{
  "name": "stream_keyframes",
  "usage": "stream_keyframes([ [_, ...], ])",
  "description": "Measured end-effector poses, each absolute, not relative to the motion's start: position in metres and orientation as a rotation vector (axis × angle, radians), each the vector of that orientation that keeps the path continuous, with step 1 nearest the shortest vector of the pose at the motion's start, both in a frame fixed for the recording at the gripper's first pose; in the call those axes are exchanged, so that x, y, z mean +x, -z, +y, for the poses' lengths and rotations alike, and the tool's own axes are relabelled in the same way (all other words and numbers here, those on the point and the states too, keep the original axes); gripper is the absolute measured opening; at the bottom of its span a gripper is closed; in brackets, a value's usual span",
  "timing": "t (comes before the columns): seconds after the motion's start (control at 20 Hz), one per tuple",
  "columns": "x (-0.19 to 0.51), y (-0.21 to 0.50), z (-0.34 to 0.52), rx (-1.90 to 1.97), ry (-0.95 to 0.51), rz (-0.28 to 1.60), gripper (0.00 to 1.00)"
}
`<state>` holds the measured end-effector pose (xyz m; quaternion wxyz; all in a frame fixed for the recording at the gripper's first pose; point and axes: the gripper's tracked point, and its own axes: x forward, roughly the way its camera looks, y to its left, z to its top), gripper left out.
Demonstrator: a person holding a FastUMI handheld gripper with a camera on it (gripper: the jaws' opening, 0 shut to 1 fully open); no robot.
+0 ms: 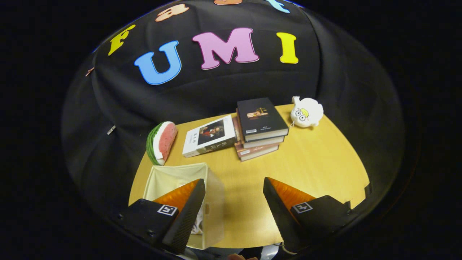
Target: Open the storage box then place both shoes into the box .Put the left shoe in first, then the right shoe, with the right side of both shoes facing outward in a uniform manner.
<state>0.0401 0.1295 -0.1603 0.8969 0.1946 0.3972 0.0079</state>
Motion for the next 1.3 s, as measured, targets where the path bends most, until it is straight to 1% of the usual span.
stream_keyframes([
  [0.25, 0.035, 0.138, 0.049, 0.243, 0.085, 0.646, 0.99],
  [0.4, 0.028, 0.119, 0.016, 0.194, 0.133, 0.546, 0.99],
  [0.6, 0.018, 0.075, -0.023, 0.101, 0.172, 0.391, 0.97],
  [0.65, 0.012, 0.064, -0.028, 0.084, 0.178, 0.361, 0.98],
  [1.0, -0.016, 0.013, -0.047, 0.043, 0.211, 0.224, 0.98],
  [1.3, -0.034, 0.004, -0.04, 0.069, 0.197, 0.201, 0.98],
])
